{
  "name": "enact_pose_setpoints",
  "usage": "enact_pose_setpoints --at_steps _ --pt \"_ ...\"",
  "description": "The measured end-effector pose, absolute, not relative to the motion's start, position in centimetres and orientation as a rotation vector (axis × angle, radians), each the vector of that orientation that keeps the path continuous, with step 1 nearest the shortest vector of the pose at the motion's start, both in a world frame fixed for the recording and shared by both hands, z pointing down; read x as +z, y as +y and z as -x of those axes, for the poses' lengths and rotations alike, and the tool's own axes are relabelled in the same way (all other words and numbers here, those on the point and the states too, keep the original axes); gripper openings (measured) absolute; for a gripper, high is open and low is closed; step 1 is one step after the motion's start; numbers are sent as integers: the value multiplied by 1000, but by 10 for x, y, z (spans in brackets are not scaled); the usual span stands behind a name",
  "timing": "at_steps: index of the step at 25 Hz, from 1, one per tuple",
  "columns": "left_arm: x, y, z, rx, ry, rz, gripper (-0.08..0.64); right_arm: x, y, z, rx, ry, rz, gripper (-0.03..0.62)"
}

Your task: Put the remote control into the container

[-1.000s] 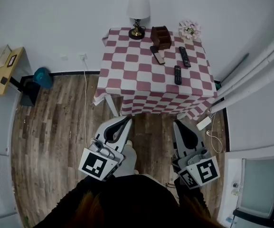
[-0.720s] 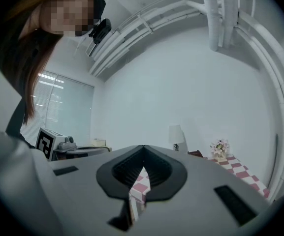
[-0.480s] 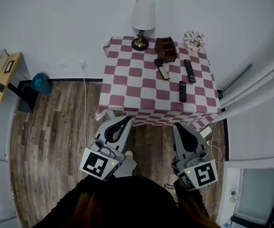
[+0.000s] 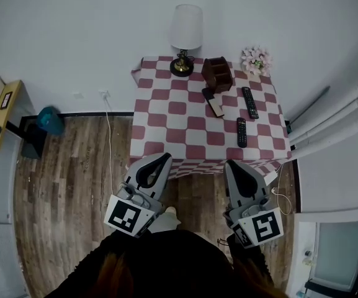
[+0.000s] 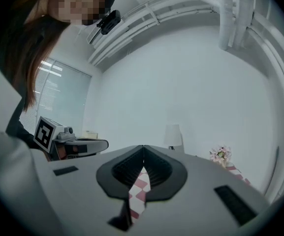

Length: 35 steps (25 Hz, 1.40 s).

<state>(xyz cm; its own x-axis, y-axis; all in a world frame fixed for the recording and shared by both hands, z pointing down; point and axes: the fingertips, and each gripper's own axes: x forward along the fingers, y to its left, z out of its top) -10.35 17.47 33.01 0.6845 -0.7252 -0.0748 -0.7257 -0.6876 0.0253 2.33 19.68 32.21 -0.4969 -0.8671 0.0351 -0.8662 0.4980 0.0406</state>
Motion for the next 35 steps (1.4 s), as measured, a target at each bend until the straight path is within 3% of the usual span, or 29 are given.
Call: enact_pose_setpoints --at_steps 19,35 --pt "353 134 122 58 1228 2954 8 335 161 -17 51 -2610 -1593 15" --pt "351 75 92 11 1255 2897 8 344 81 -48 72 -2647 -1546 15"
